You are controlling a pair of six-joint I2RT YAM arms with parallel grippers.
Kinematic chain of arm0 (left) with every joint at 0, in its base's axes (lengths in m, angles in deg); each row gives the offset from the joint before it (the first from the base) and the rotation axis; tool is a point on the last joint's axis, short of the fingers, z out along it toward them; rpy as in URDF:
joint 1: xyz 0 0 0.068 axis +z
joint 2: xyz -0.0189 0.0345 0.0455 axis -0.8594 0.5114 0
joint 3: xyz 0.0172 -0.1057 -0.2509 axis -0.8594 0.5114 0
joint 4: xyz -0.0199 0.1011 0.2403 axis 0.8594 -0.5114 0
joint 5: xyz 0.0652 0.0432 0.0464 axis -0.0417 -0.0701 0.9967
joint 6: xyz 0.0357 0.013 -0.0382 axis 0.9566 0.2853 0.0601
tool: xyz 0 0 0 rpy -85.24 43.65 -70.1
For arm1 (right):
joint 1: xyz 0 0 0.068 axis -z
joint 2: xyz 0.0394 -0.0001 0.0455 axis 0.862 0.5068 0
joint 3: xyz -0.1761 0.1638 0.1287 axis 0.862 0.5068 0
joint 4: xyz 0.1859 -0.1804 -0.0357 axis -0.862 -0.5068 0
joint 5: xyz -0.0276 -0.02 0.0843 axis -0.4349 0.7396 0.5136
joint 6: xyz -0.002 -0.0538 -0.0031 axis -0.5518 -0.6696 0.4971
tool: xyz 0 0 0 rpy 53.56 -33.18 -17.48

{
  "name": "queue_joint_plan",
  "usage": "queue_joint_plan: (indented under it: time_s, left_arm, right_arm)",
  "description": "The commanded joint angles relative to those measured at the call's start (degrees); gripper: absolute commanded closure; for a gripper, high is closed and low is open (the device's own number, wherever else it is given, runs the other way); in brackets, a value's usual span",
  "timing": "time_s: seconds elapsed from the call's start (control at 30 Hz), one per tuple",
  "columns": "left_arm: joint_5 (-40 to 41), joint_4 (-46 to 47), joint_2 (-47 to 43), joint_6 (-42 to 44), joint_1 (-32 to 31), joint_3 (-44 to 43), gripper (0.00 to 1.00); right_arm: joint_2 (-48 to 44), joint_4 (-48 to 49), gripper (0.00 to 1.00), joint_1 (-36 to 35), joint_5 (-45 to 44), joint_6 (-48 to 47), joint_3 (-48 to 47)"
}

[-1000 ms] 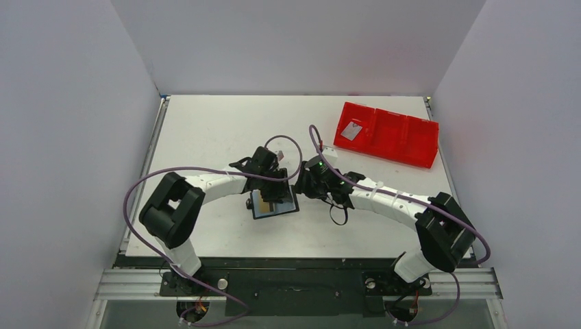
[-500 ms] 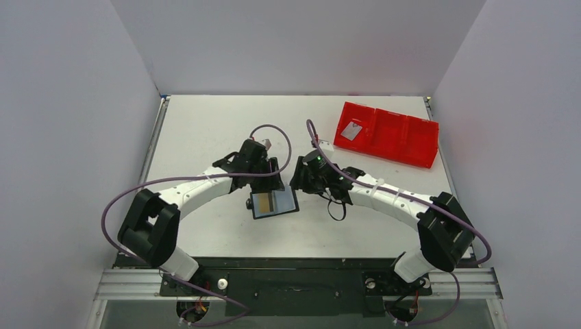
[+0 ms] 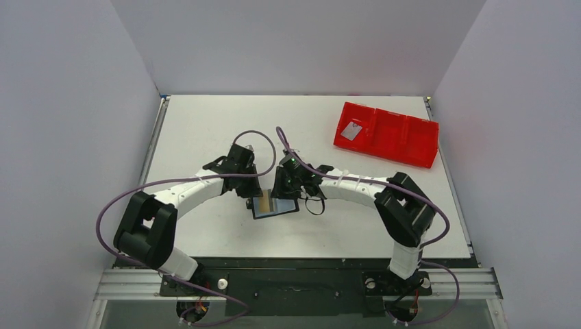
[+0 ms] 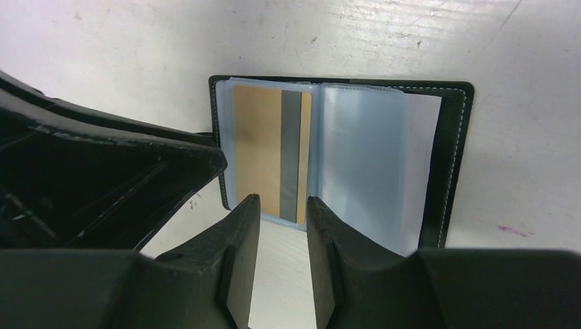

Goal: Take the credit cards out of the card holder
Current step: Remove the credit card from the card holder.

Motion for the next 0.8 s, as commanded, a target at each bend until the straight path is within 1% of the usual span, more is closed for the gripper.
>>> queue_joint_plan:
  time_s: [0.0,0.1,0.23,0.47,0.77]
  left_arm:
    - [0.2,0.6,1.0,1.2,0.6,-0.5,0.88]
    - [0.7,0.6,2.0,1.1,0.6,-0.2,0.93]
    - [1.4,1.0,2.6,1.0,0.6,0.5,0.97]
    - [1.4,2.0,4.2,1.1,0.6,0.8,1.0]
    - [1.4,2.3,5.7,1.0,0.4,0.5,1.0]
  right_arm:
    - [1.5,3.3,0.72,0.0,2.4,0.9,-2.4]
    - [3.3,4.2,0.72,0.0,3.3,1.2,-2.5]
    - [4.7,5.0,0.73,0.3,3.7,1.6,-2.4]
    - [5.3,6.8,0.74,1.3,3.2,1.9,-0.7]
    - [6.7,9.8,0.74,2.0,4.8,2.8,0.5]
